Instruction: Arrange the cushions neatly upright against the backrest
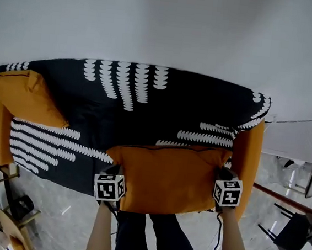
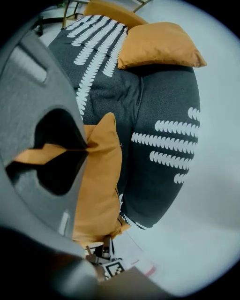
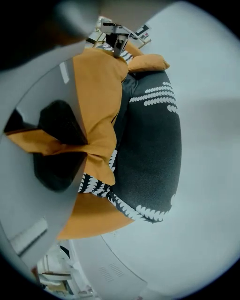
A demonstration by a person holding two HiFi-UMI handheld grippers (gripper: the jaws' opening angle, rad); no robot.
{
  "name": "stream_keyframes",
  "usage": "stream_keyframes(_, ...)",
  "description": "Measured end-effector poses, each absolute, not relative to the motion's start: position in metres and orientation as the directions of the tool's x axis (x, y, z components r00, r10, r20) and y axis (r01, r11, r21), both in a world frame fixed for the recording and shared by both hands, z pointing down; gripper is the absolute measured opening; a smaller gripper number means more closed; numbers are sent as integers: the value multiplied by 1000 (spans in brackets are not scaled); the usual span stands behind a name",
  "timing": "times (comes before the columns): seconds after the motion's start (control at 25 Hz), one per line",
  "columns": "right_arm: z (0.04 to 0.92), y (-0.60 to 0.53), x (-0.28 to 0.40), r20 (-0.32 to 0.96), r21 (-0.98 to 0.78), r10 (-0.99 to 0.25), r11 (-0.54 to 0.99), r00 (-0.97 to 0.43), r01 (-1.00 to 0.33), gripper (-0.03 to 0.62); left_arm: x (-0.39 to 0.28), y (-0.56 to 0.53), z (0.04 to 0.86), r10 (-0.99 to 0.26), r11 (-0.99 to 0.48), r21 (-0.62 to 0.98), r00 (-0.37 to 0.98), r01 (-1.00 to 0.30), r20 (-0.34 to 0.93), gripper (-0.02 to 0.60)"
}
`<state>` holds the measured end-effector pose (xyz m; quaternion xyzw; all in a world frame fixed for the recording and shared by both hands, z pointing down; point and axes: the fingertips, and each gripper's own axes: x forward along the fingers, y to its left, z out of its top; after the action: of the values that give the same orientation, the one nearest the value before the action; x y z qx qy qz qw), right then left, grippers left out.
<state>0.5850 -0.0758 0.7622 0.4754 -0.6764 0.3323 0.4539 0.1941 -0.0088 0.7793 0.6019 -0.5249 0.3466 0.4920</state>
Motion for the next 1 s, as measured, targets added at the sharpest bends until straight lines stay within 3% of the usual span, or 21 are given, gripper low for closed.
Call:
stream_keyframes(0.6,636,-30,567,866,-4,-479,281,-144,-960,46,174,32,663,-386,-8,223,209,-975,899,8)
stream_keyframes(1.0,568,-67,526,783,-4,-597,276,-175,-961,43,125,-55,572,-557,-75,172,184,-982,810,8)
